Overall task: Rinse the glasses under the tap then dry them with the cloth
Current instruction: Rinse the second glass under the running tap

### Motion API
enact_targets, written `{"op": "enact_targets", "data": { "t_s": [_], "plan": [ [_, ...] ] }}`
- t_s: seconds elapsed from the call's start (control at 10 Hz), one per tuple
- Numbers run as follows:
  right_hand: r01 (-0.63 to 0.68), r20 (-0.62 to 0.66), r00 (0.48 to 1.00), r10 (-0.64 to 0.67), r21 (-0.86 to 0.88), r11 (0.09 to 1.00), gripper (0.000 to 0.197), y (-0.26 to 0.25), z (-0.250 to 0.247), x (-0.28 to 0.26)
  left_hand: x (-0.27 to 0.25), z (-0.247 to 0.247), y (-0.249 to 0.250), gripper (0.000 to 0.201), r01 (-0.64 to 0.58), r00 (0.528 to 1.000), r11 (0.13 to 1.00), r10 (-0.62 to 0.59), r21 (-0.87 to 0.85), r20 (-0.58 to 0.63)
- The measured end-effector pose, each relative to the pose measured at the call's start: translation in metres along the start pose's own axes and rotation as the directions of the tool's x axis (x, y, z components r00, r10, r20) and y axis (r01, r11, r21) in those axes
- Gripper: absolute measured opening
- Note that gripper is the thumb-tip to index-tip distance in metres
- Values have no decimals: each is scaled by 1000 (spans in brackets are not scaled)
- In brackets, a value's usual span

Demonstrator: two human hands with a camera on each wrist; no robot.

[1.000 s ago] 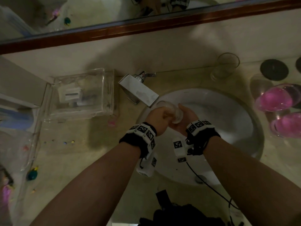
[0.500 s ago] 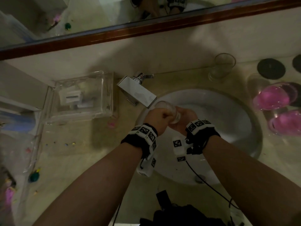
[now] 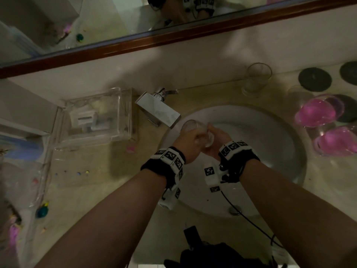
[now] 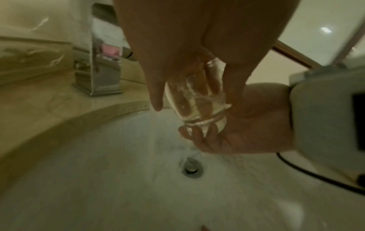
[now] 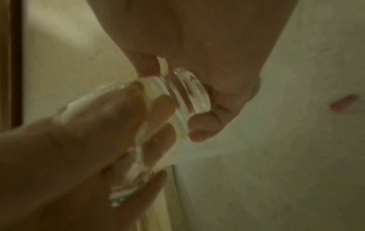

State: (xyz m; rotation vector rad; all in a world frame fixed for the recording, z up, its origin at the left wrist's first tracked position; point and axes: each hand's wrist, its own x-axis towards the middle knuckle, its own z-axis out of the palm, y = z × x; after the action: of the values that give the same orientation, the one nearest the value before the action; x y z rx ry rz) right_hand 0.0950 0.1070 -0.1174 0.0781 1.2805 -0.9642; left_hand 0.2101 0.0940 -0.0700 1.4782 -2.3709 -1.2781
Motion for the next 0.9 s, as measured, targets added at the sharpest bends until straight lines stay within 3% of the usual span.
{"op": "enact_targets", "data": {
  "t_s": [0.1, 0.2, 0.3, 0.4, 0.5, 0.6, 0.7, 0.8, 0.9],
  "plan": [
    [-87, 79, 994, 76, 147, 985, 48, 0, -3, -8, 1, -1, 3, 22, 124, 992, 990, -126, 65, 21],
    [-88, 174, 983, 59, 166, 982, 50, -3, -9, -10, 0, 0, 4, 20, 121, 992, 989, -117, 90, -45],
    [-13, 20, 1000, 8, 281, 960, 47, -5, -10, -10, -3, 2, 5, 18, 98, 990, 995, -94, 30, -102],
    [-24, -21, 999, 27, 110, 994, 55, -6, -14, 1, -3, 1, 7, 18, 62, 998, 998, -62, 12, -7],
    [3, -72, 997, -7, -64, 998, 70, -7, -2, 0, -2, 1, 5, 20, 100, 995, 994, -100, 52, -4],
    [-2, -50, 999, -4, -118, 993, 66, -8, 2, -6, -3, 2, 3, 19, 132, 989, 989, -127, 60, -79],
    [35, 5, 999, -35, -236, 971, 46, -10, -2, -10, -2, 5, 1, 16, 151, 983, 987, -143, 64, -117],
    [-10, 123, 992, 4, 45, 999, 32, -6, -6, -20, -1, 4, 0, 19, 158, 985, 987, -156, 20, -76],
    [-54, 76, 996, 47, 80, 995, 33, -5, -5, -21, -3, 3, 0, 20, 139, 990, 989, -139, 47, -3]
  ]
}}
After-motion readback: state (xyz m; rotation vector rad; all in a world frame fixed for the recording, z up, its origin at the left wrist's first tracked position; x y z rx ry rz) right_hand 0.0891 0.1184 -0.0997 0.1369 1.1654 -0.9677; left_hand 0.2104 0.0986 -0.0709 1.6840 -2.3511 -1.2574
